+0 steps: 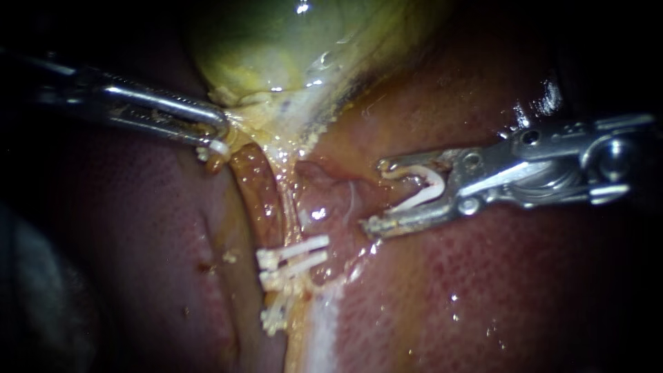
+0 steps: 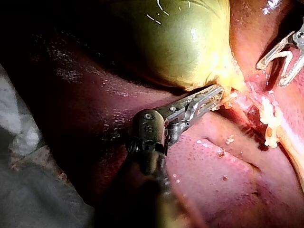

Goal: Clipping third clip right tube

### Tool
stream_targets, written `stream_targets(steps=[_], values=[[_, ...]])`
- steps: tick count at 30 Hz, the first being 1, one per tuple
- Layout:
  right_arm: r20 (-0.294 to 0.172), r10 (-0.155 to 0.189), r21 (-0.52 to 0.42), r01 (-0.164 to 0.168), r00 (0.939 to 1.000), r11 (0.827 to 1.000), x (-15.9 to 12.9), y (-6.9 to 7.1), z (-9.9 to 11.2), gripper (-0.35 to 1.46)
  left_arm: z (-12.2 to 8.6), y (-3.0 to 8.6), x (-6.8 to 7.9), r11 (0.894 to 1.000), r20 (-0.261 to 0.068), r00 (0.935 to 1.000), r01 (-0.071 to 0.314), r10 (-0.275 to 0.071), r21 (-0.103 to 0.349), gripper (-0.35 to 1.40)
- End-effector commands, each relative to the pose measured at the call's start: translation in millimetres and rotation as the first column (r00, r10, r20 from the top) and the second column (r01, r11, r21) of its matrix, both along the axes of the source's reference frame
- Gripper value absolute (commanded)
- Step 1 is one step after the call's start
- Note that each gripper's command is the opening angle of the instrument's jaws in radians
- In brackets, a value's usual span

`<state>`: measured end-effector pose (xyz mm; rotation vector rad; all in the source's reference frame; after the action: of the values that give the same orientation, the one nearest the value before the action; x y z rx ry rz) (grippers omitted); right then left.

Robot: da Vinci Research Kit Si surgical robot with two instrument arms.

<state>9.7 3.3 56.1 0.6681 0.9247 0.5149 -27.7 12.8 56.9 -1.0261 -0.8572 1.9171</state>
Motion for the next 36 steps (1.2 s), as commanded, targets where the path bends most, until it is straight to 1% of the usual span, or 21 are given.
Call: stream_targets(steps=[1, 2, 5, 7, 9, 12, 15, 20, 21, 24, 27, 28, 29, 30, 31, 32, 33, 35, 36], values=[[-0.007, 0.012, 0.012, -0.012, 0.9999, 1.0, 0.4, -0.1, 0.4, 0.49, 0.0, 0.0, 0.0, 1.0, 0.0, 1.0, 0.0, 0.0, 0.0, -0.35], [-0.007, 0.025, 0.031, -0.025, 0.9997, 0.999, 0.8, -0.2, 0.7, 0.48, 0.0, 0.0, 0.0, 1.0, 0.0, 1.0, 0.0, 0.0, 0.0, -0.35], [-0.032, 0.069, 0.078, -0.066, 0.9971, 0.995, 2.1, -0.5, 1.6, 0.48, 0.0, 0.0, -0.1, 1.0, -0.001, 1.0, 0.0, 0.0, -0.001, -0.35], [-0.052, 0.105, 0.118, -0.098, 0.9931, 0.988, 3.2, -0.6, 2.1, 0.48, 0.1, 0.0, -0.1, 1.0, -0.001, 1.0, 0.0, 0.0, -0.001, -0.35], [-0.07, 0.134, 0.147, -0.122, 0.9885, 0.981, 4.3, -0.8, 2.5, 0.48, 0.1, 0.0, -0.1, 1.0, -0.001, 1.0, 0.001, -0.001, -0.001, -0.35], [-0.08, 0.162, 0.179, -0.146, 0.9836, 0.973, 5.9, -1.1, 3.2, 0.48, 0.0, -0.1, -0.1, 1.0, -0.001, 1.0, 0.001, -0.001, -0.001, -0.35], [-0.096, 0.183, 0.196, -0.161, 0.9784, 0.967, 7.3, -1.4, 3.9, 0.49, 0.0, -0.1, -0.1, 1.0, -0.001, 1.0, 0.001, -0.001, -0.001, -0.35], [-0.111, 0.218, 0.241, -0.186, 0.9696, 0.952, 8.8, -1.8, 4.7, 0.49, 0.1, -0.1, -0.2, 1.0, -0.001, 1.0, 0.001, -0.001, -0.001, -0.35], [-0.118, 0.222, 0.243, -0.188, 0.9679, 0.952, 9.0, -1.8, 4.7, 0.49, 0.1, -0.1, -0.2, 1.0, -0.001, 1.0, 0.001, -0.001, -0.001, -0.35], [-0.151, 0.242, 0.259, -0.198, 0.9585, 0.945, 9.3, -1.7, 4.7, 0.49, 0.1, -0.1, -0.2, 1.0, -0.002, 1.0, 0.002, -0.002, -0.001, -0.35], [-0.197, 0.267, 0.277, -0.208, 0.9432, 0.938, 9.5, -1.4, 4.0, 0.49, 0.2, -0.2, -0.3, 1.0, -0.002, 1.0, 0.002, -0.002, -0.002, -0.35], [-0.214, 0.278, 0.285, -0.212, 0.9366, 0.935, 9.7, -1.1, 3.6, 0.49, 0.2, -0.2, -0.3, 1.0, -0.002, 1.0, 0.002, -0.002, -0.002, -0.35], [-0.226, 0.285, 0.291, -0.214, 0.9317, 0.932, 9.8, -0.8, 3.3, 0.49, 0.2, -0.2, -0.3, 1.0, -0.002, 1.0, 0.002, -0.002, -0.002, -0.35], [-0.232, 0.289, 0.296, -0.216, 0.9286, 0.931, 9.9, -0.6, 3.0, 0.49, 0.2, -0.2, -0.3, 1.0, -0.002, 1.0, 0.002, -0.002, -0.002, -0.35], [-0.244, 0.297, 0.303, -0.219, 0.9232, 0.927, 10.1, -0.3, 2.5, 0.49, 0.2, -0.2, -0.3, 1.0, -0.002, 1.0, 0.002, -0.002, -0.002, -0.35], [-0.25, 0.302, 0.308, -0.22, 0.9198, 0.926, 10.2, -0.1, 2.1, 0.49, 0.2, -0.2, -0.3, 1.0, -0.002, 1.0, 0.002, -0.002, -0.002, -0.35], [-0.252, 0.305, 0.31, -0.221, 0.9185, 0.924, 10.3, 0.1, 1.8, 0.49, 0.2, -0.2, -0.3, 1.0, -0.002, 1.0, 0.002, -0.002, -0.002, -0.35], [-0.261, 0.311, 0.317, -0.223, 0.9139, 0.922, 10.4, 0.3, 1.1, 0.49, 0.2, -0.2, -0.4, 1.0, -0.002, 1.0, 0.002, -0.002, -0.002, -0.35], [-0.261, 0.311, 0.319, -0.223, 0.9138, 0.921, 10.4, 0.4, 0.9, 0.49, 0.2, -0.2, -0.4, 1.0, -0.002, 1.0, 0.002, -0.002, -0.002, -0.35]])
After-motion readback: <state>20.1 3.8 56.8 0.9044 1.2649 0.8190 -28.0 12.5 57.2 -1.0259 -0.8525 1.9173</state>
